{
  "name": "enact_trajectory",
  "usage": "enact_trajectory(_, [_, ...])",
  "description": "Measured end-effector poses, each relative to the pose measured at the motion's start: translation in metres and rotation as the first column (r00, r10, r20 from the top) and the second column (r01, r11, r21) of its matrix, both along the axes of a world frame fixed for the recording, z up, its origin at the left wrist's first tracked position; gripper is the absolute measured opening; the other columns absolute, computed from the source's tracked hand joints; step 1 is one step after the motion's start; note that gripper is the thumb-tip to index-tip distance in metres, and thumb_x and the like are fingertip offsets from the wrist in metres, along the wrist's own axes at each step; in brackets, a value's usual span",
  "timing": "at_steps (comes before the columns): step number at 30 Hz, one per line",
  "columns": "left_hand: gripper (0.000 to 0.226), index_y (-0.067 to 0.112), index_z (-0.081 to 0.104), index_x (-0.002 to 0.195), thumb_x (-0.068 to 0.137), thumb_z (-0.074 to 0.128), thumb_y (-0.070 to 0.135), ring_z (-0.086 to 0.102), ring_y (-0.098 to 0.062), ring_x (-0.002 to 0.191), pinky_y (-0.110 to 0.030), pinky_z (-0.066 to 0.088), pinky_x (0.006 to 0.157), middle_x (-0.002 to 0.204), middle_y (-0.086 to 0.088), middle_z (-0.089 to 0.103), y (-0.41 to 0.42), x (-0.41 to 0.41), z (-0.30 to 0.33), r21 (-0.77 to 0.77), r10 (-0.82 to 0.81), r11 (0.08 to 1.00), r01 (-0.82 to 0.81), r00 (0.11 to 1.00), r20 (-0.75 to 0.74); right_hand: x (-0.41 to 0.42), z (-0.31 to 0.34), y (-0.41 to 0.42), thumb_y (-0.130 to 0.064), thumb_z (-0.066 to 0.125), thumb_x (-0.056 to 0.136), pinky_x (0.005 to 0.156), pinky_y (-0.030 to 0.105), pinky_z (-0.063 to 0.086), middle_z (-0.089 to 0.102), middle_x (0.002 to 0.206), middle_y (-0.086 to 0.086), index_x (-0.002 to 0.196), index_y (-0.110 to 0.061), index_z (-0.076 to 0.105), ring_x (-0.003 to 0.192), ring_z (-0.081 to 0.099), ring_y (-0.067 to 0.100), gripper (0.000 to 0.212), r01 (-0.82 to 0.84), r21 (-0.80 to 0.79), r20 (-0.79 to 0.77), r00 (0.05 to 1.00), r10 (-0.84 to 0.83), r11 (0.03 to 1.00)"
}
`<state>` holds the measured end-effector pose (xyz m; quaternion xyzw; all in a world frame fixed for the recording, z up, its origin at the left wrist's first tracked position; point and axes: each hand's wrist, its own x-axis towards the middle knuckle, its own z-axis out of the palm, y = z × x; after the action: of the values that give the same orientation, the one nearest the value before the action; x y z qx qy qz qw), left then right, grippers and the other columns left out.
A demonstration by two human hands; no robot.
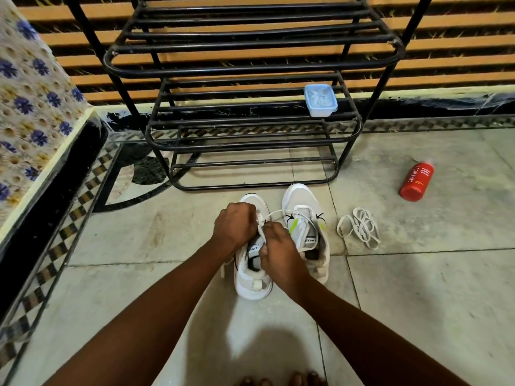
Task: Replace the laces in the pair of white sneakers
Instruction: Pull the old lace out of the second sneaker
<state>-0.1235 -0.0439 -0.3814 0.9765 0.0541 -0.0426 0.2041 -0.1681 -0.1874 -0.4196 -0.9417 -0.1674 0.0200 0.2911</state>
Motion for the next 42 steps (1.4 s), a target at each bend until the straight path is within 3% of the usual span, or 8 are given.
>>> enact_trajectory(10, [0.012,0.02,0.063,0.074,0.085,0.067,0.018,0.063,-0.019,0.081,-0.028,0.043,0.068,0.077,0.004,0.068,0.01,-0.004,-0.014,-0.321,0.203,0.932,-0.17,0.977,0.071,-0.006,-0.015,0.004,0.004,0.065,0.066,0.106,0.041,0.047,0.054,0.13,0.023,0.13,0.004,0.056,0.117,0.058,0.04,0.065,0.056,-0.007,0.062,0.996,-0.056,0.998])
enact_trajectory(16, [0.011,0.013,0.053,0.082,0.084,0.058,0.023,0.074,-0.026,0.074,-0.047,0.062,0.074,0.082,-0.01,0.074,0.02,0.001,-0.016,-0.631,0.56,0.598,-0.495,0.82,-0.113,0.0,-0.02,0.007,-0.007,0.059,0.073,0.11,0.036,0.04,0.051,0.135,0.015,0.134,-0.002,0.051,0.126,0.049,0.032,0.062,-0.003,-0.189,0.059,0.998,0.015,0.982])
enact_trajectory(23, [0.004,0.021,0.078,0.08,0.084,0.077,0.019,0.07,-0.004,0.077,-0.022,0.054,0.082,0.084,0.01,0.077,0.021,0.002,-0.004,-0.429,0.126,0.894,-0.127,0.992,-0.031,0.008,-0.02,0.008,0.006,0.063,0.071,0.102,0.04,0.051,0.058,0.129,0.019,0.124,0.003,0.061,0.116,0.061,0.037,0.053,0.03,-0.062,0.054,0.998,-0.026,0.998])
enact_trajectory(29, [0.019,0.018,0.075,0.073,0.085,0.079,0.004,0.069,-0.012,0.067,-0.016,0.051,0.065,0.08,-0.004,0.077,0.025,0.001,-0.007,-0.443,0.11,0.891,-0.1,0.994,-0.002,0.002,-0.019,0.012,0.014,0.059,0.07,0.103,0.042,0.05,0.055,0.139,0.024,0.132,0.005,0.057,0.121,0.06,0.04,0.063,0.096,-0.026,0.013,0.995,-0.095,0.995])
enact_trajectory(31, [0.021,0.016,0.066,0.075,0.087,0.068,-0.001,0.066,-0.019,0.064,-0.027,0.052,0.061,0.079,-0.01,0.075,0.022,0.0,-0.01,-0.616,0.279,0.744,-0.259,0.958,-0.066,0.0,-0.018,0.012,0.014,0.063,0.066,0.102,0.042,0.051,0.056,0.137,0.024,0.132,0.005,0.057,0.117,0.062,0.04,0.066,0.101,-0.035,-0.017,0.995,-0.102,0.994])
enact_trajectory(34, [0.023,0.011,0.052,0.083,0.099,0.045,-0.004,0.054,-0.019,0.057,-0.028,0.045,0.051,0.071,-0.01,0.057,0.016,-0.003,-0.01,-0.831,0.544,0.274,-0.485,0.79,-0.282,-0.004,-0.018,0.011,0.013,0.073,0.056,0.094,0.041,0.057,0.06,0.128,0.027,0.126,0.008,0.059,0.11,0.066,0.04,0.072,0.103,-0.067,-0.017,0.994,-0.104,0.992])
enact_trajectory(36, [0.02,0.008,0.053,0.087,0.104,0.048,0.0,0.053,-0.018,0.057,-0.031,0.049,0.055,0.07,-0.01,0.054,0.019,-0.005,-0.011,-0.841,0.55,0.18,-0.509,0.761,-0.343,-0.003,-0.016,0.011,0.012,0.074,0.054,0.091,0.042,0.058,0.061,0.122,0.028,0.122,0.01,0.061,0.106,0.066,0.042,0.069,0.088,-0.093,-0.024,0.996,-0.091,0.992])
enact_trajectory(42, [0.012,0.019,0.083,0.078,0.077,0.092,0.028,0.067,0.004,0.07,-0.006,0.047,0.067,0.072,0.01,0.075,0.029,-0.003,-0.002,-0.459,0.132,0.879,-0.132,0.991,-0.033,-0.001,-0.019,0.013,0.011,0.069,0.062,0.094,0.04,0.056,0.061,0.124,0.024,0.124,0.007,0.06,0.107,0.065,0.04,0.063,0.105,-0.107,-0.037,0.993,-0.109,0.989])
